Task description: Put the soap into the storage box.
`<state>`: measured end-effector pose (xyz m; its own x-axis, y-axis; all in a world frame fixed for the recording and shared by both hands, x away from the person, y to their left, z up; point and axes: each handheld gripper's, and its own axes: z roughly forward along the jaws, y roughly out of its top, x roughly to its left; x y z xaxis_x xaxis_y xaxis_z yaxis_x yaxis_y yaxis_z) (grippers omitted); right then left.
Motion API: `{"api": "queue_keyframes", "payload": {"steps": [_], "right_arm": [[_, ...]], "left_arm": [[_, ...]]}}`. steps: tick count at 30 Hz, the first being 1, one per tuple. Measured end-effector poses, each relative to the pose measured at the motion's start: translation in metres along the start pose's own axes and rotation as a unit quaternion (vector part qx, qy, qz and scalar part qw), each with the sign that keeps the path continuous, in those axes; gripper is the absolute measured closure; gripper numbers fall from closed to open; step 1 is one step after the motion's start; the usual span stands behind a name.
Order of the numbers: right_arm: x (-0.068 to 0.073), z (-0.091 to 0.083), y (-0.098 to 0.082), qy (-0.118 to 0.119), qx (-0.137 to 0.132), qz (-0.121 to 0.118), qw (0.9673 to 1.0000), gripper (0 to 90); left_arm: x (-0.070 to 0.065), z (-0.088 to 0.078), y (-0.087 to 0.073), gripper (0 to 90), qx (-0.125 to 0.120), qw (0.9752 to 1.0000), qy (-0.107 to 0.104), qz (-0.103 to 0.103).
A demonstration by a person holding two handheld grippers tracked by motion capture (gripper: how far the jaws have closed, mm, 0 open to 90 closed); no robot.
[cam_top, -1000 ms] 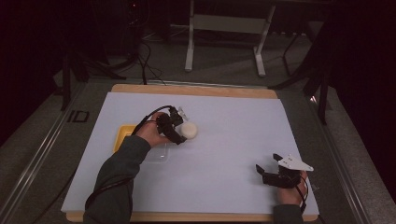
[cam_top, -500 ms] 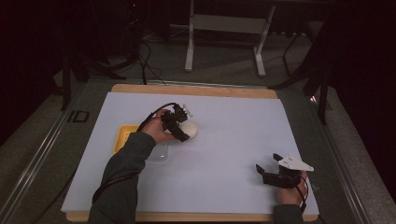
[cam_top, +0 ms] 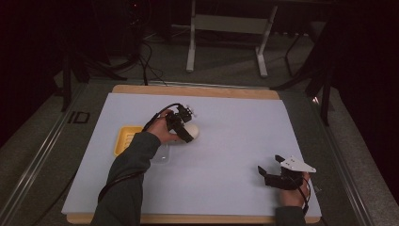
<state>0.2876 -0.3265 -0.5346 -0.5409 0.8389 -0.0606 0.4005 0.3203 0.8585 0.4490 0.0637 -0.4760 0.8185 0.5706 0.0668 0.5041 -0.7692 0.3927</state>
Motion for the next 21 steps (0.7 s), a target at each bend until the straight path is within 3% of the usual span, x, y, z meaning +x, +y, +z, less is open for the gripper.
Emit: {"api": "queue_keyframes", "payload": {"steps": [11, 15, 21], "right_arm": [[-0.001, -0.001, 0.000, 0.001, -0.003, 0.002, 1.0000, 14.2], [-0.001, -0.001, 0.000, 0.002, -0.004, 0.004, 1.0000, 14.2], [-0.001, -0.001, 0.000, 0.003, -0.005, 0.005, 1.0000, 14.2]], "left_arm": [[0.002, 0.018, 0.015, 10.5, -0.004, 0.9998, -0.003, -0.017], [0.002, 0.028, 0.014, 10.6, 0.003, 0.9995, -0.019, -0.024], [0.004, 0.037, 0.013, 12.7, 0.007, 0.9992, -0.019, -0.033]]}}
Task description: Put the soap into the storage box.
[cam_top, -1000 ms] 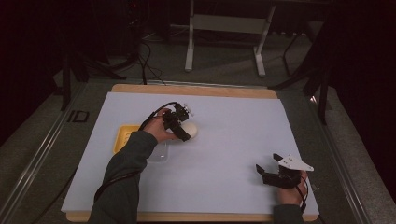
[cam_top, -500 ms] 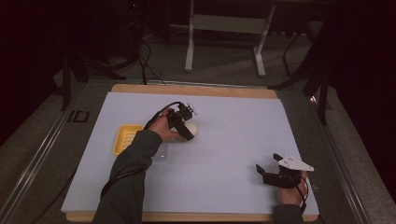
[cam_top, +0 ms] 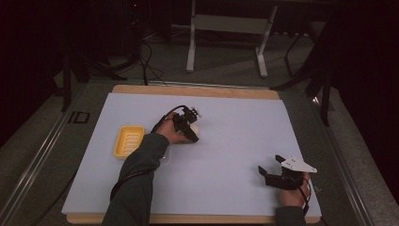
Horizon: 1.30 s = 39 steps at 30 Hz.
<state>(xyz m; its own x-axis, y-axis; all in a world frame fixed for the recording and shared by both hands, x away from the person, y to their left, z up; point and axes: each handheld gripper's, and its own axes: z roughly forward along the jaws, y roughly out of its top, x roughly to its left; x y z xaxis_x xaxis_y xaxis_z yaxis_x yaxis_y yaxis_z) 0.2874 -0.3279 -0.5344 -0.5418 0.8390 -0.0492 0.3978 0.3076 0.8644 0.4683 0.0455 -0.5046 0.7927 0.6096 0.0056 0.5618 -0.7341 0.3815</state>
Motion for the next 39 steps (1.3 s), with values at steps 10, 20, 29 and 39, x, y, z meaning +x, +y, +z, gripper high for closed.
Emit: {"api": "queue_keyframes", "payload": {"steps": [10, 20, 29, 39], "right_arm": [[0.000, 0.000, 0.000, 0.000, -0.001, 0.000, 1.0000, 14.2], [0.000, 0.000, 0.000, 0.001, -0.001, 0.001, 1.0000, 14.2], [0.000, 0.000, 0.000, -0.001, 0.002, -0.002, 1.0000, 14.2], [0.001, 0.000, 0.000, -0.002, 0.002, -0.004, 1.0000, 14.2]], "left_arm": [[-0.003, 0.007, 0.006, 17.4, 0.011, 0.9997, 0.019, 0.003], [-0.005, 0.004, 0.000, 22.9, 0.022, 0.9996, 0.016, 0.003], [-0.014, -0.008, -0.021, 22.9, 0.050, 0.9981, 0.008, 0.035], [-0.026, -0.015, -0.032, 22.9, 0.094, 0.9919, -0.010, 0.085]]}}
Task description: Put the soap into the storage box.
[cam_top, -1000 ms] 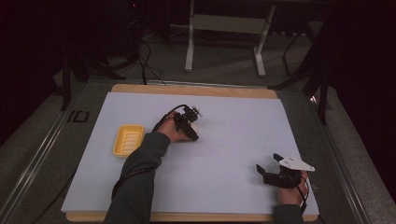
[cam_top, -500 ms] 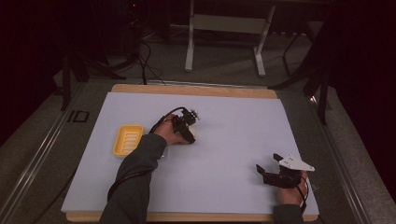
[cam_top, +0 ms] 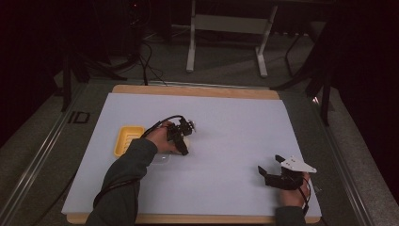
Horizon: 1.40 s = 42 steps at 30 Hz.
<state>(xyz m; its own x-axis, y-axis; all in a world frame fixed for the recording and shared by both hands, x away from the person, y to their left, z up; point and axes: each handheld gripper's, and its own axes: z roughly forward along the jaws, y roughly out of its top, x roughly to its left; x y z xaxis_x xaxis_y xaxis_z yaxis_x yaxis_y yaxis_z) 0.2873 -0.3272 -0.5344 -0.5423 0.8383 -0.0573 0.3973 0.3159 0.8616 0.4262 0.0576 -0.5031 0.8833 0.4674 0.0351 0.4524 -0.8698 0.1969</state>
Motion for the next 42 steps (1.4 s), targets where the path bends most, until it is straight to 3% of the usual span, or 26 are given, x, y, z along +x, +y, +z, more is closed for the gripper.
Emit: {"api": "queue_keyframes", "payload": {"steps": [2, 10, 14, 20, 29, 42], "right_arm": [[0.000, 0.000, 0.000, 0.000, 0.000, 0.000, 1.0000, 14.2], [0.000, 0.000, 0.000, 0.001, 0.000, 0.000, 1.0000, 14.2], [0.000, 0.000, 0.000, 0.001, 0.000, 0.000, 1.0000, 14.2], [0.000, 0.000, 0.000, 0.001, 0.000, 0.000, 1.0000, 14.2], [0.000, 0.000, 0.000, 0.001, 0.000, -0.001, 1.0000, 14.2], [0.000, 0.000, 0.000, 0.002, 0.002, 0.000, 1.0000, 14.2]], "left_arm": [[-0.001, -0.001, 0.001, 22.8, 0.010, 0.9999, 0.001, 0.013], [0.000, 0.000, 0.008, 20.6, 0.041, 0.9988, 0.000, 0.027], [0.000, 0.002, 0.011, 18.2, 0.051, 0.9983, 0.002, 0.029], [0.006, 0.004, 0.011, 18.9, 0.061, 0.9977, -0.023, 0.017], [0.006, 0.005, 0.018, 19.9, 0.092, 0.9953, -0.020, 0.023], [0.004, 0.004, 0.019, 22.9, 0.092, 0.9952, -0.021, 0.027]]}}
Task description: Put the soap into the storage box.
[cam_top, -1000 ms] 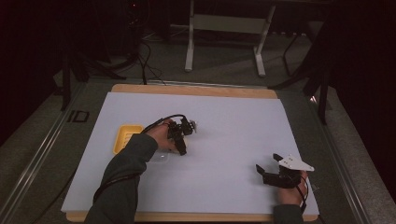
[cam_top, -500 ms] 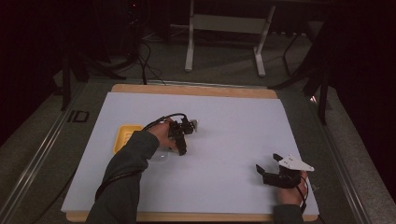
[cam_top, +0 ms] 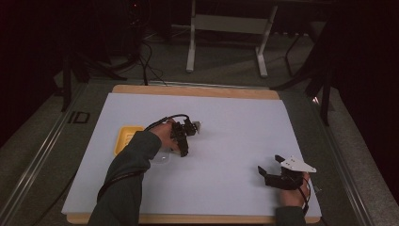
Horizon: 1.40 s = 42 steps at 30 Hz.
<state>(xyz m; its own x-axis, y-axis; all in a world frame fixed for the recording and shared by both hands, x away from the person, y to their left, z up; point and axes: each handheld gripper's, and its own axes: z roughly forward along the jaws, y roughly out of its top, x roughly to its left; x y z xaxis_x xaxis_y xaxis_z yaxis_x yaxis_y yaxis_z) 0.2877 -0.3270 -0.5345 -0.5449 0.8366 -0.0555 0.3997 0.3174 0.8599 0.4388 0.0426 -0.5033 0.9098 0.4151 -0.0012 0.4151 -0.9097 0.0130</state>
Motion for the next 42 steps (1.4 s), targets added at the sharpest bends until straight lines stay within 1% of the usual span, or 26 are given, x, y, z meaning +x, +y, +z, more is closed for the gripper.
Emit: {"api": "queue_keyframes", "payload": {"steps": [3, 4, 7, 10, 13, 16, 18, 19, 22, 24, 26, 27, 29, 37, 40, 42], "right_arm": [[0.000, 0.000, 0.000, 0.000, 0.000, 0.000, 1.0000, 14.2], [0.000, 0.000, 0.000, 0.001, 0.000, 0.000, 1.0000, 14.2], [0.000, 0.000, 0.000, 0.001, -0.001, 0.001, 1.0000, 14.2], [0.000, 0.000, 0.000, 0.001, -0.001, 0.000, 1.0000, 14.2], [0.000, 0.000, 0.000, 0.001, -0.001, 0.000, 1.0000, 14.2], [0.000, 0.000, 0.000, 0.000, -0.001, 0.000, 1.0000, 14.2], [0.000, 0.000, 0.000, 0.000, -0.001, 0.000, 1.0000, 14.2], [0.000, 0.000, 0.000, 0.001, -0.001, 0.000, 1.0000, 14.2], [0.000, 0.000, 0.000, 0.001, -0.001, 0.001, 1.0000, 14.2], [0.000, 0.000, 0.000, 0.001, -0.001, 0.000, 1.0000, 14.2], [0.000, 0.000, 0.000, 0.001, -0.001, 0.000, 1.0000, 14.2], [0.000, 0.000, 0.000, 0.001, -0.002, 0.001, 1.0000, 14.2], [0.000, 0.000, 0.000, 0.001, -0.002, 0.001, 1.0000, 14.2], [0.000, 0.000, 0.000, 0.000, -0.001, 0.000, 1.0000, 14.2], [0.000, 0.000, 0.000, 0.000, -0.001, 0.000, 1.0000, 14.2], [0.000, 0.000, 0.000, 0.000, -0.001, 0.000, 1.0000, 14.2]], "left_arm": [[0.000, 0.000, 0.002, 23.0, 0.009, 0.9999, -0.001, 0.008], [-0.001, 0.000, 0.002, 23.1, 0.009, 0.9999, 0.003, 0.012], [-0.002, -0.001, 0.003, 23.1, 0.009, 0.9999, 0.003, 0.014], [-0.004, -0.001, 0.003, 23.2, 0.011, 0.9997, 0.003, 0.021], [-0.006, -0.003, 0.004, 23.2, 0.007, 0.9997, 0.003, 0.025], [-0.009, -0.009, 0.006, 23.2, -0.002, 0.9995, 0.005, 0.032], [-0.010, -0.011, 0.006, 23.2, -0.003, 0.9995, 0.005, 0.032], [-0.010, -0.014, 0.007, 23.2, -0.003, 0.9993, 0.007, 0.036], [-0.011, -0.019, 0.007, 23.2, -0.008, 0.9992, 0.008, 0.038], [-0.012, -0.023, 0.006, 23.2, -0.007, 0.9991, 0.014, 0.039], [-0.012, -0.025, 0.005, 23.2, -0.009, 0.9992, 0.015, 0.037], [-0.011, -0.027, 0.004, 23.2, -0.009, 0.9990, 0.017, 0.042], [-0.010, -0.031, 0.001, 23.2, -0.010, 0.9990, 0.016, 0.040], [-0.004, -0.044, -0.013, 23.2, -0.013, 0.9993, 0.026, 0.025], [-0.002, -0.048, -0.019, 23.2, -0.018, 0.9993, 0.024, 0.021], [0.000, -0.051, -0.022, 23.2, -0.026, 0.9993, 0.020, 0.015]]}}
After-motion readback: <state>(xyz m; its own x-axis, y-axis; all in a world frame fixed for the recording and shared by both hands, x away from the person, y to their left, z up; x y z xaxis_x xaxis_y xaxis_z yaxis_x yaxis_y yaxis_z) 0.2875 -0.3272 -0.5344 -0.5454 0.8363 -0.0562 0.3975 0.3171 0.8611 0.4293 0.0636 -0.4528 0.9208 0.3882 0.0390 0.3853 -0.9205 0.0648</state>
